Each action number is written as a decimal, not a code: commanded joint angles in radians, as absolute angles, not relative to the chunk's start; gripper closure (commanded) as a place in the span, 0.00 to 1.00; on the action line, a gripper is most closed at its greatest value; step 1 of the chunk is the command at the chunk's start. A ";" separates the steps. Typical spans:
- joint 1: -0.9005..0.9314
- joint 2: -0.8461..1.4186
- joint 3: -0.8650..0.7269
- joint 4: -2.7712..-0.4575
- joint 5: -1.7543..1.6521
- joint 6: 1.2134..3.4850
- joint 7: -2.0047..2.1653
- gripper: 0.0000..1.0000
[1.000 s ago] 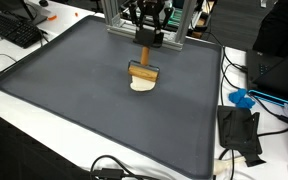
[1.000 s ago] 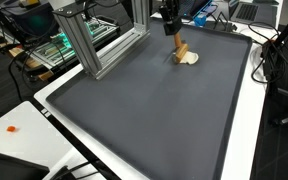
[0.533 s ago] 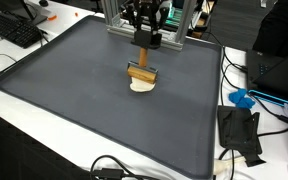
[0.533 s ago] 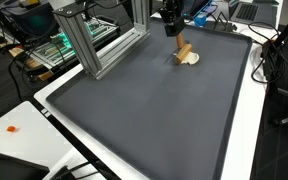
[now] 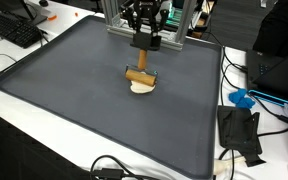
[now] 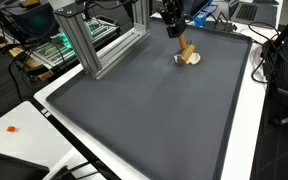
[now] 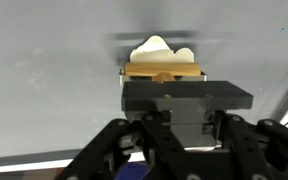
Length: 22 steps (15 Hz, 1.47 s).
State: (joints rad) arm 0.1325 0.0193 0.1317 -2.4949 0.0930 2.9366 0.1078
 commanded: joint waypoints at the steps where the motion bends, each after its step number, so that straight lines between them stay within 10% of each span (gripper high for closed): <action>1: 0.149 0.142 0.151 -2.520 0.089 3.004 0.055 0.77; 22: 0.158 0.194 0.173 -2.522 -0.011 3.146 -0.055 0.77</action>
State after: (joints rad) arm 0.1354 0.0822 0.1442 -2.5243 -0.0033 3.1460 -0.0657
